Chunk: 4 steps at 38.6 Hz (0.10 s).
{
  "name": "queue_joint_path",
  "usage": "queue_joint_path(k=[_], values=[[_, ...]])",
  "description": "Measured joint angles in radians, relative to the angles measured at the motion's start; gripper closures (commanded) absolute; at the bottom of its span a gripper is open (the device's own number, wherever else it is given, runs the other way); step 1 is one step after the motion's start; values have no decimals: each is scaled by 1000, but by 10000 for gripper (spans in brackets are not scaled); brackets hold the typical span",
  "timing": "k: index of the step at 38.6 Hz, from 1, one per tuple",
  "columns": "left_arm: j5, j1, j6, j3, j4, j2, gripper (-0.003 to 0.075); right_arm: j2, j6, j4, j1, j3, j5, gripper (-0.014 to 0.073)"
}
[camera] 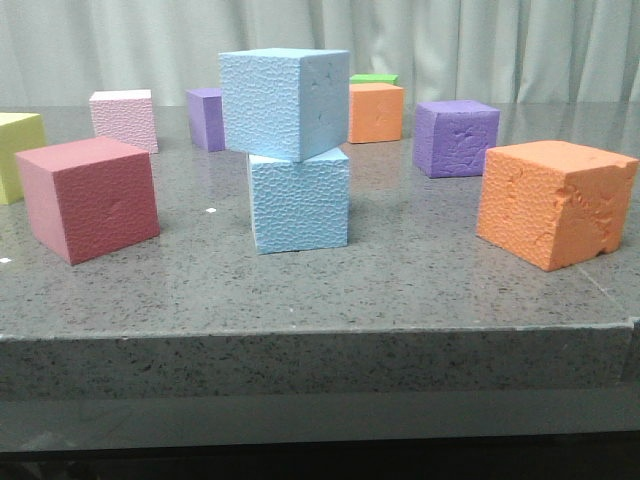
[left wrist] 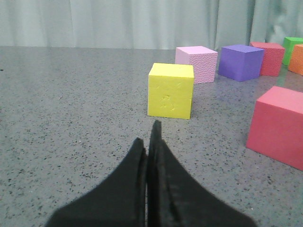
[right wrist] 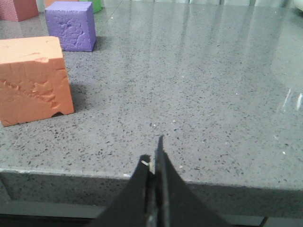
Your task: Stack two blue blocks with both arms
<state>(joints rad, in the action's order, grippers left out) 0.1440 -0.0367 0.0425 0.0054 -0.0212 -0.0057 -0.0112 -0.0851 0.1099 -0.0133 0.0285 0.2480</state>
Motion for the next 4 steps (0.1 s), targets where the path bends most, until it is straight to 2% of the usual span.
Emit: queue_joint_path(k=[4], values=[[0, 0, 0, 0, 0, 0, 741, 0, 0, 0, 0, 0, 0, 660]])
